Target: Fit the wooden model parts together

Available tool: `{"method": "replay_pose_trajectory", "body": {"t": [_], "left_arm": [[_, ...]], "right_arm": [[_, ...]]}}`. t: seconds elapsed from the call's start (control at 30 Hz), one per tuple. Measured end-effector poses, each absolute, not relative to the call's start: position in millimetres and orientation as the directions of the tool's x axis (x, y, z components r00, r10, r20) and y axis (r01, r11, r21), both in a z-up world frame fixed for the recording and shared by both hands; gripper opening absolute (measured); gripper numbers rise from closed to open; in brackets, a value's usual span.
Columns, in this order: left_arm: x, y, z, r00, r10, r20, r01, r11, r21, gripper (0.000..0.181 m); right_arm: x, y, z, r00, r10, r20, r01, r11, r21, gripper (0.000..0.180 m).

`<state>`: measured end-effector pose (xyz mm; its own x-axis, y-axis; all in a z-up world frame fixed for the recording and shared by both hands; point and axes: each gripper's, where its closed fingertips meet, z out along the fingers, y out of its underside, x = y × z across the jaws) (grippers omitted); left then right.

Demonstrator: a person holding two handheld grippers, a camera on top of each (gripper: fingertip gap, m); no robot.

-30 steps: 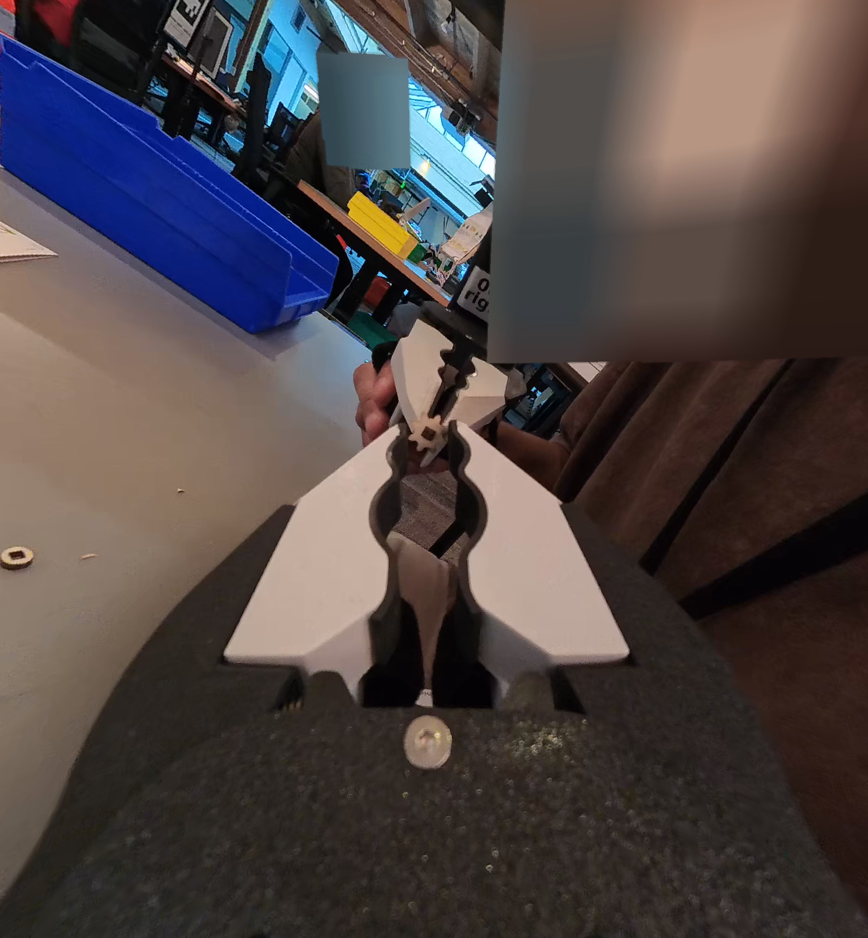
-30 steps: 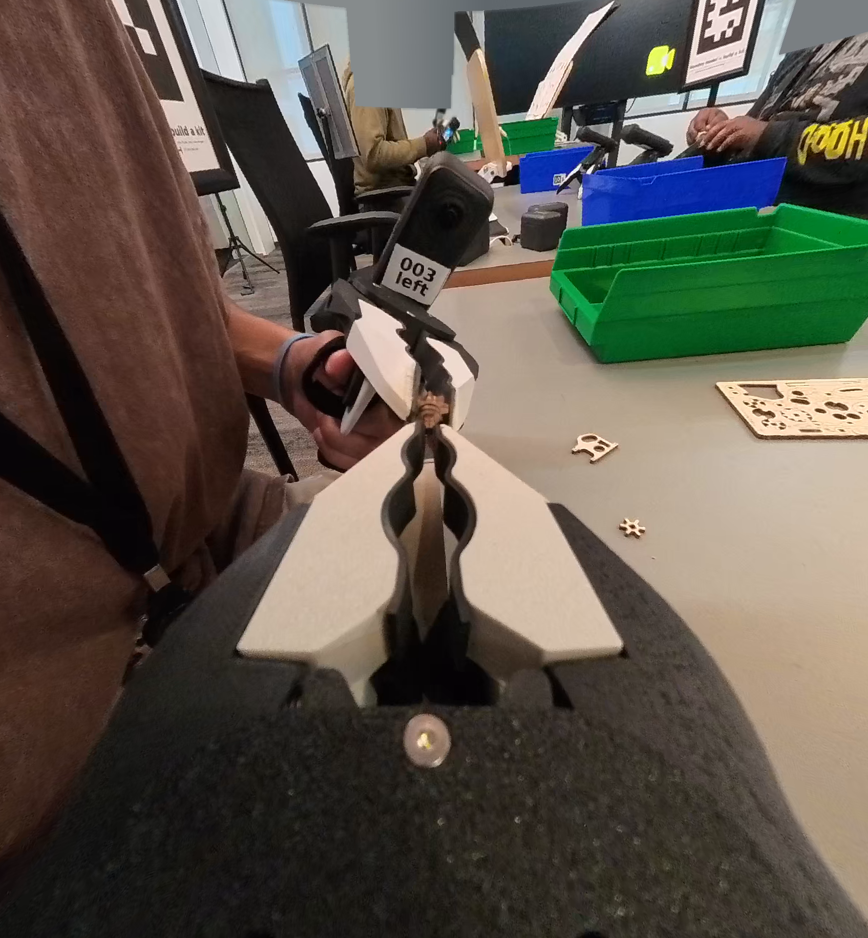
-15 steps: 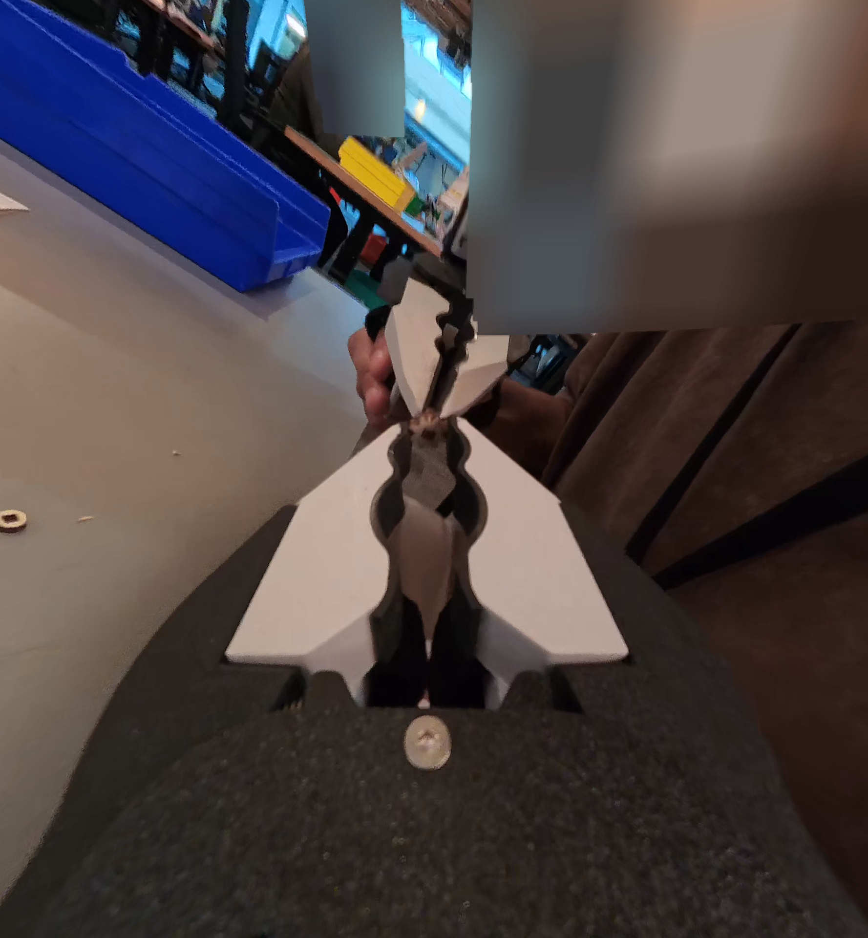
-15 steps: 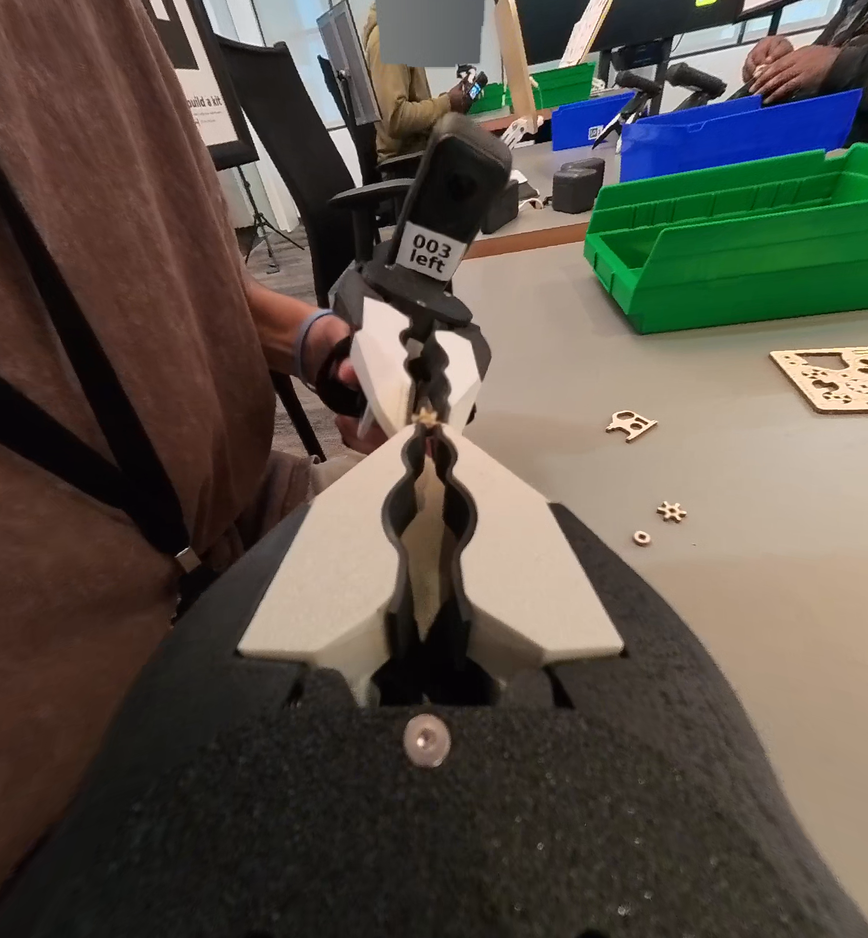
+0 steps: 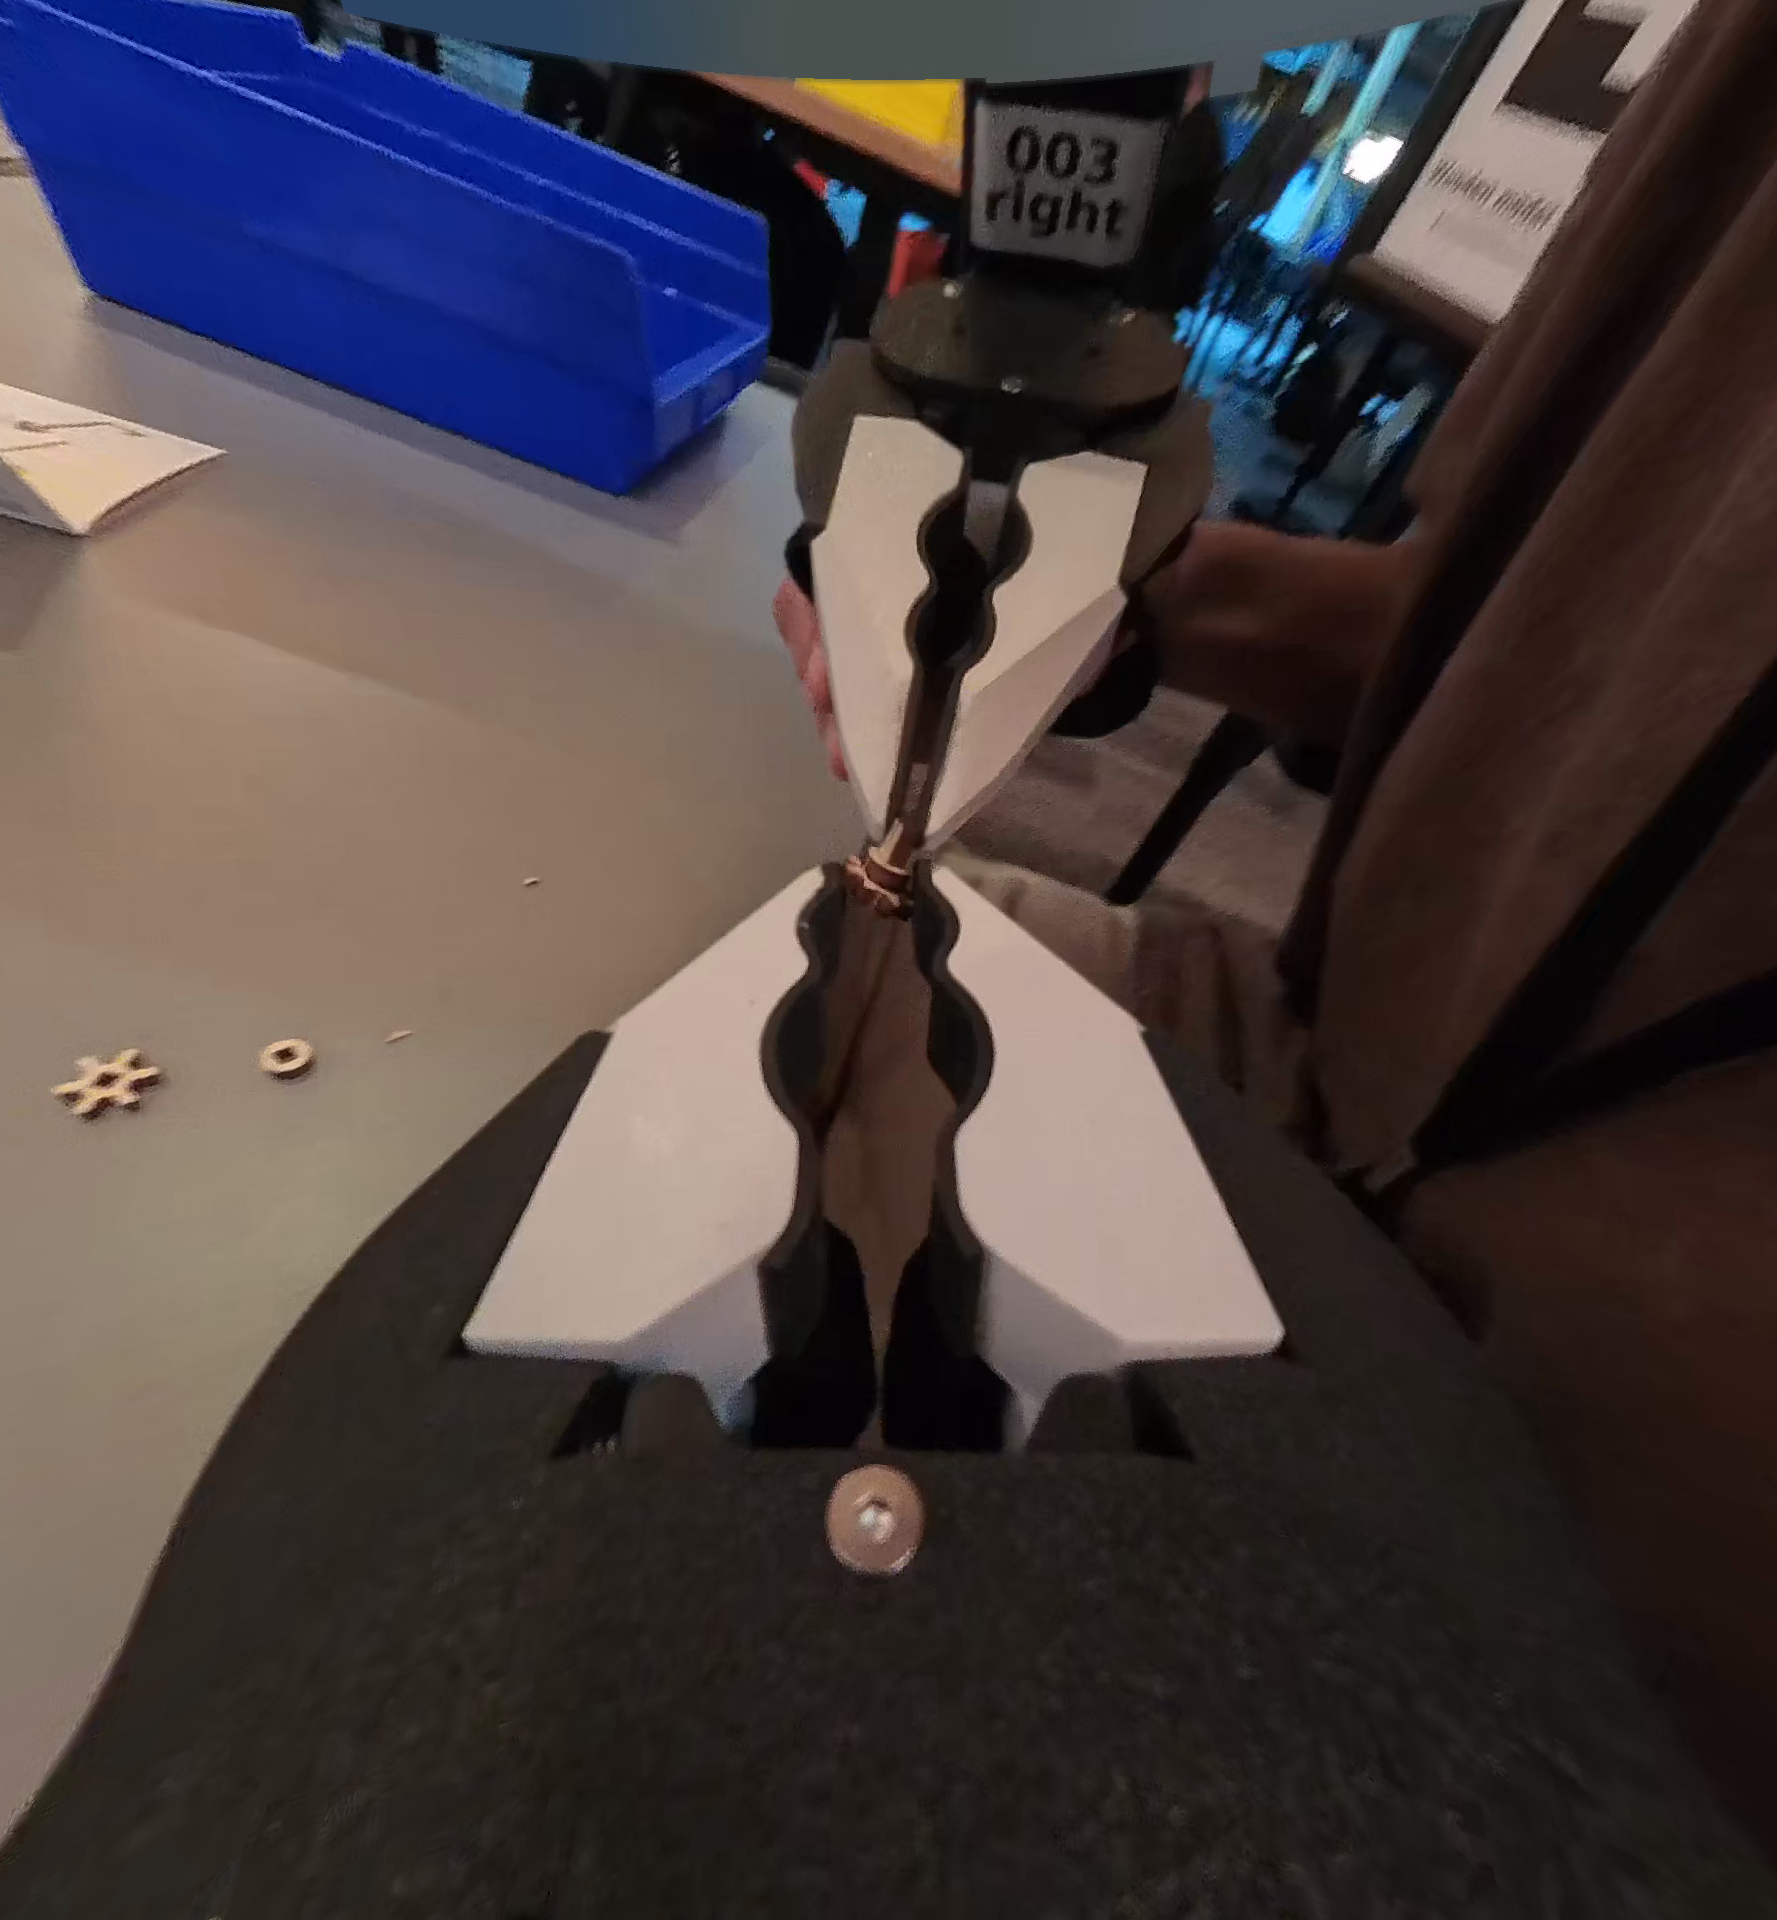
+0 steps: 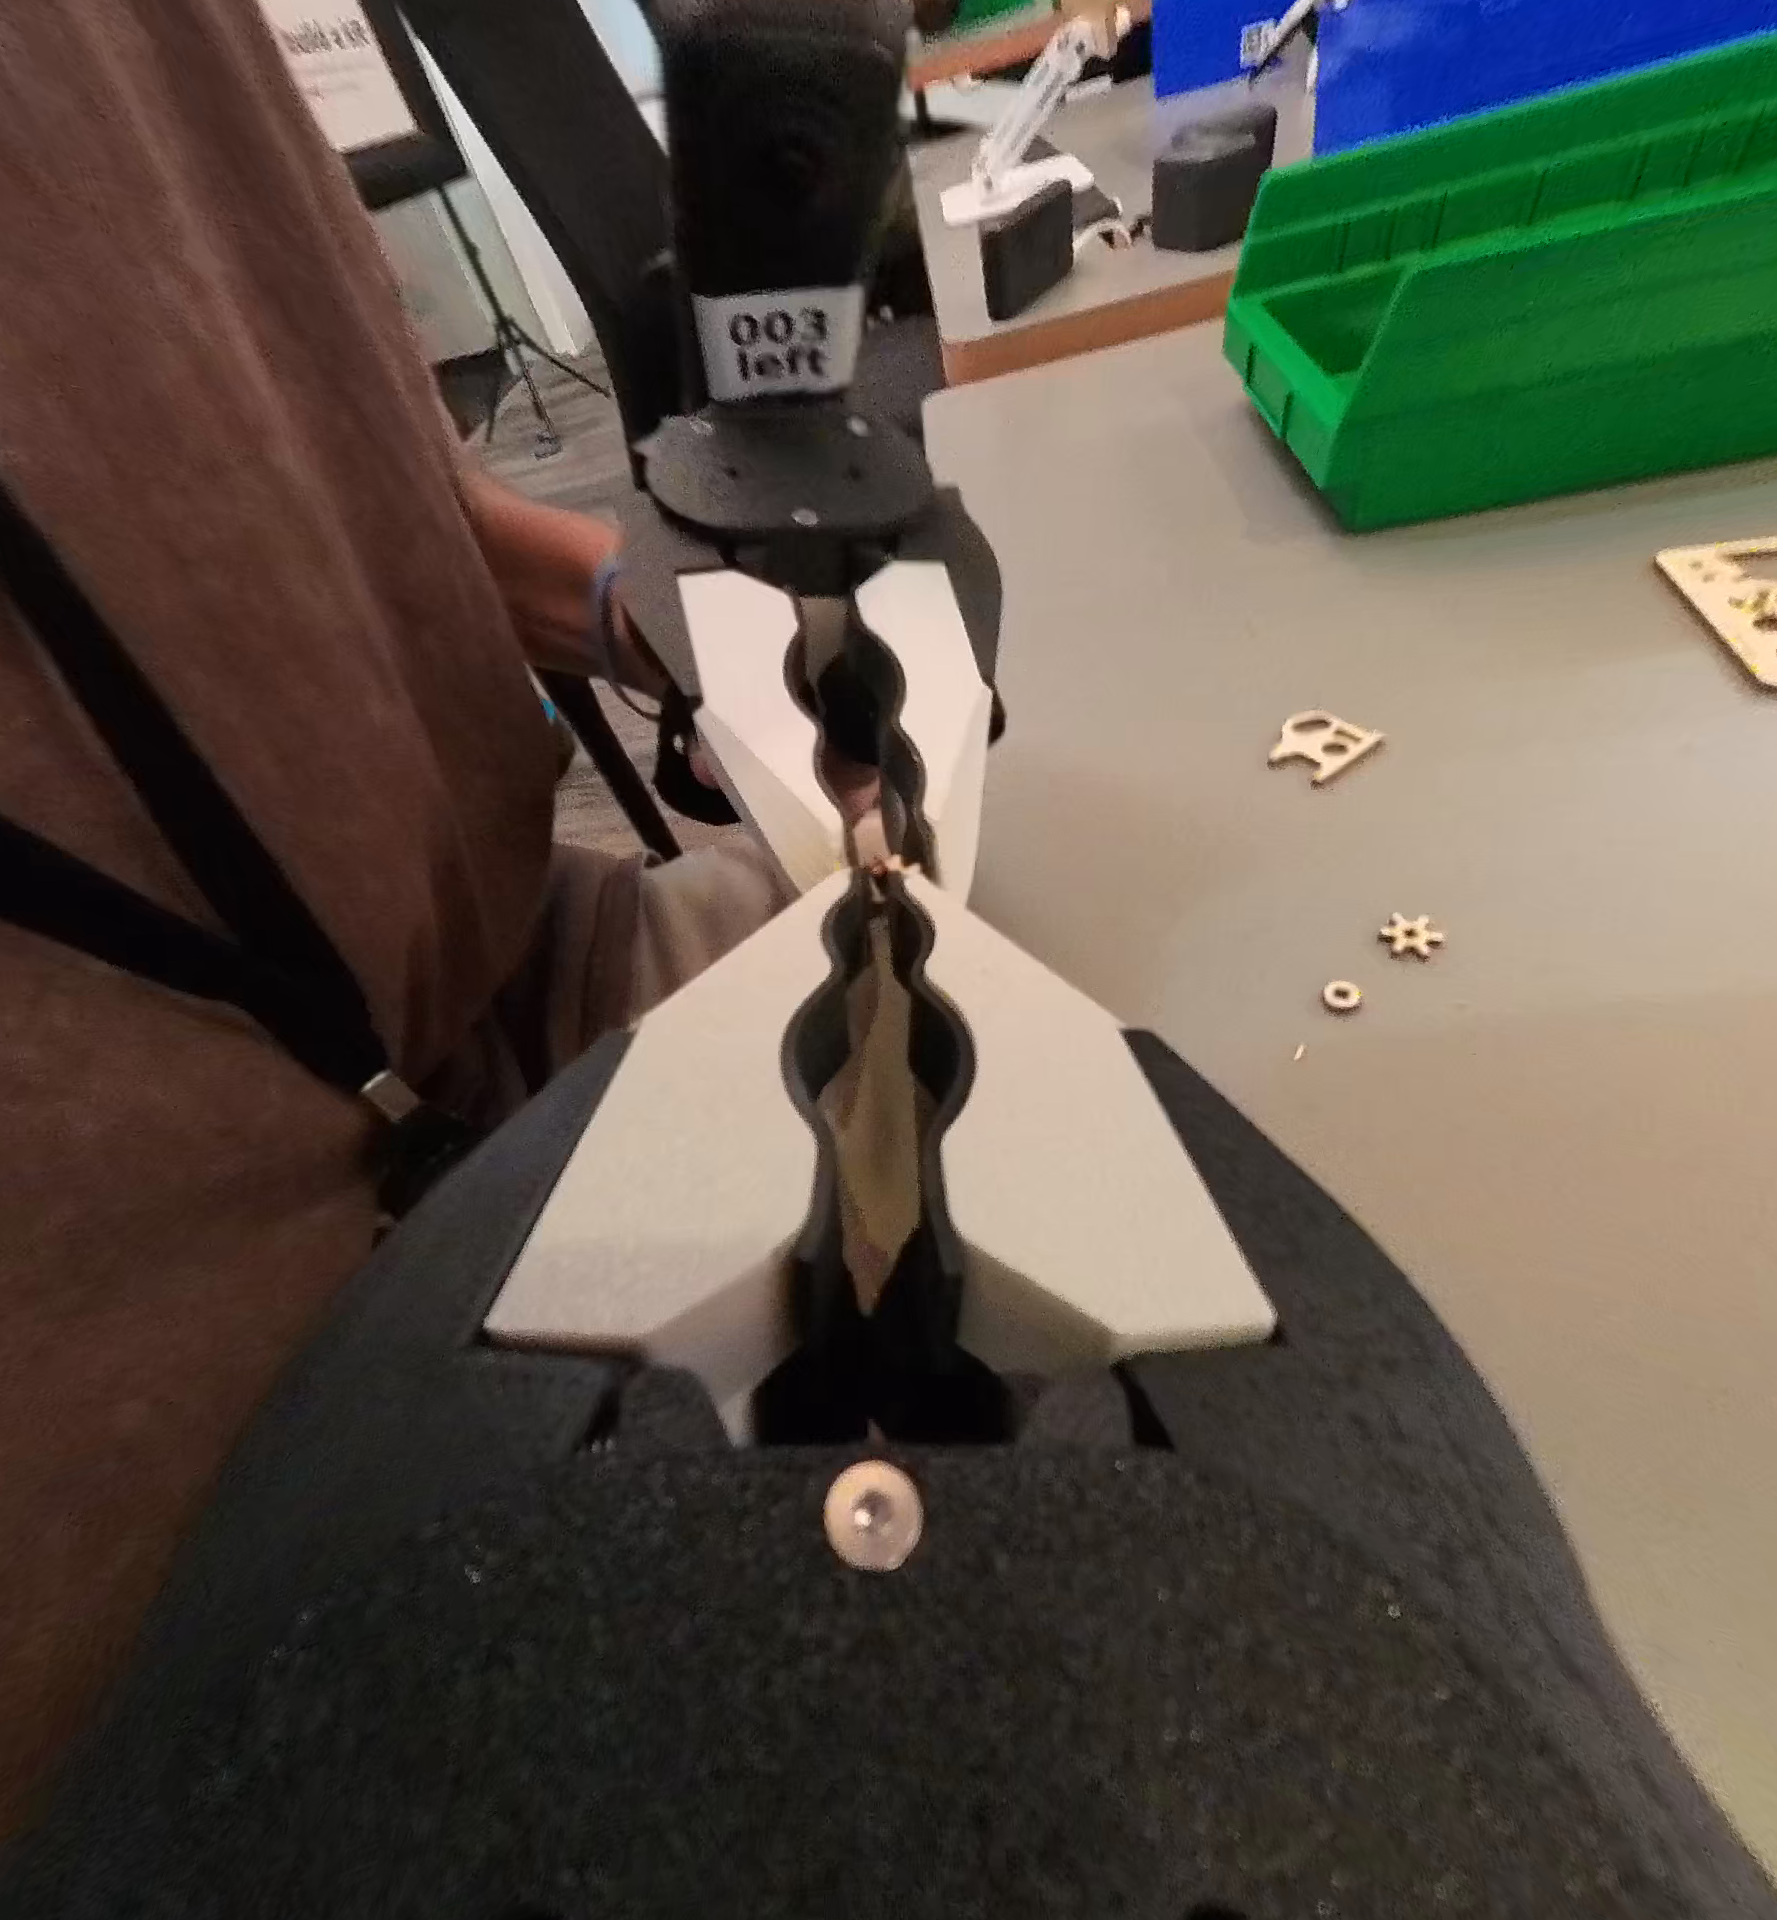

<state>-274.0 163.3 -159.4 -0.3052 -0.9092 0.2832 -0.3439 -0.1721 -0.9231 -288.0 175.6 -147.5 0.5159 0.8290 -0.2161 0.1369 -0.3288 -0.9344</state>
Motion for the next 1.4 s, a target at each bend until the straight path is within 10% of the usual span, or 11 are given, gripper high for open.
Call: {"method": "replay_pose_trajectory", "body": {"t": [0.37, 0.93, 1.4], "left_arm": [[-275, 176, -157, -0.221, -0.971, -0.087, -0.249, 0.142, -0.958, 0.011], [-278, 178, -147, -0.189, -0.947, -0.258, -0.185, 0.293, -0.938, 0.011], [-274, 186, -157, -0.130, -0.938, -0.321, -0.276, 0.345, -0.897, 0.011]], "right_arm": [[-296, 181, -151, 0.299, 0.640, -0.708, -0.186, -0.689, -0.701, 0.034], [-295, 181, -132, 0.152, 0.597, -0.788, -0.309, -0.728, -0.612, 0.015], [-294, 189, -145, 0.396, 0.655, -0.643, -0.205, -0.620, -0.758, 0.015]]}}
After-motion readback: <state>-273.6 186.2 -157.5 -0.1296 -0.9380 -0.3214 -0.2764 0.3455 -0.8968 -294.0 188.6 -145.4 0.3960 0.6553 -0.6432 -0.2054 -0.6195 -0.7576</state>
